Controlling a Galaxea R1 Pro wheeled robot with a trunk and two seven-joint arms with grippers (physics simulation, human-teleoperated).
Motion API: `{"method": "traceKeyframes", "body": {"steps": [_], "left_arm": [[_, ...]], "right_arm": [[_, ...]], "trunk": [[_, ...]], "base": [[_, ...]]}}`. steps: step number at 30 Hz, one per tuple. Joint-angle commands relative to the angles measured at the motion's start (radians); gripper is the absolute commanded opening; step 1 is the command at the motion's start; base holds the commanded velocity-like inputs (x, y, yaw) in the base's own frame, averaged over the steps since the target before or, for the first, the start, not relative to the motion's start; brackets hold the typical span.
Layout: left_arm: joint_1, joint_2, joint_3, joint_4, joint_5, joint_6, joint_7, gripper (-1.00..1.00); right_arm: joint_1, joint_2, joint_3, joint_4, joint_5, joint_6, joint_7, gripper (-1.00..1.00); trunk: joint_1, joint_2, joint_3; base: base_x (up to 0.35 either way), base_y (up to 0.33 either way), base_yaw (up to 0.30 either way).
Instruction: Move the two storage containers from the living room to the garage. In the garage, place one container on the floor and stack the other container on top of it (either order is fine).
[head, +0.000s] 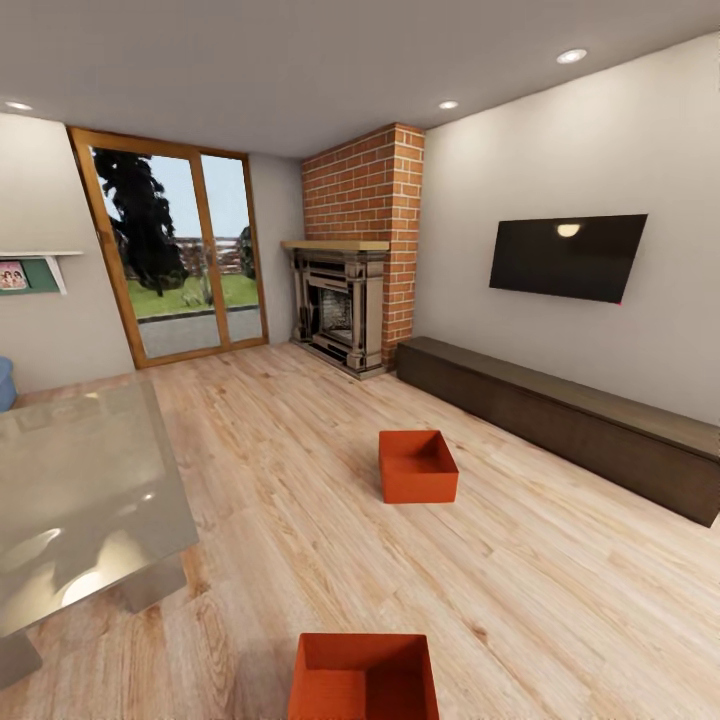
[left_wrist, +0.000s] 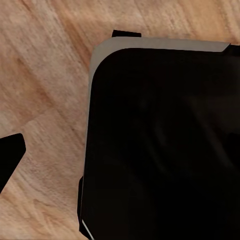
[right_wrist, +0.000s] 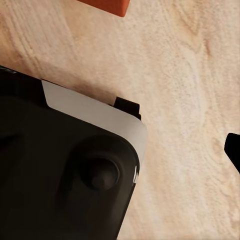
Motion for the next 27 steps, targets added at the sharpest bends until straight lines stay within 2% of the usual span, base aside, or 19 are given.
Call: {"method": "traceKeyframes", "body": {"steps": [1,11,19,27], "left_arm": [[0.000,0.000,0.000,-0.001,0.010,-0.002,0.000,1.00],[0.000,0.000,0.001,-0.001,0.010,-0.002,0.000,1.00],[0.000,0.000,0.001,-0.001,0.010,-0.002,0.000,1.00],[0.000,-0.001,0.001,-0.001,0.010,-0.002,0.000,1.00]], "right_arm": [[-0.001,0.000,0.006,0.003,-0.011,-0.005,0.007,1.00],[-0.002,0.001,0.006,0.003,-0.011,-0.005,0.007,1.00],[-0.001,0.001,0.006,0.003,-0.011,-0.005,0.007,1.00],[-0.001,0.001,0.006,0.003,-0.011,-0.005,0.007,1.00]], "trunk": [[0.000,0.000,-0.001],[0.000,0.000,-0.001],[0.000,0.000,-0.001],[0.000,0.000,-0.001]], "base": [[-0.008,0.000,0.000],[-0.009,0.000,0.000],[-0.214,0.000,0.000],[-0.052,0.000,0.000]]}}
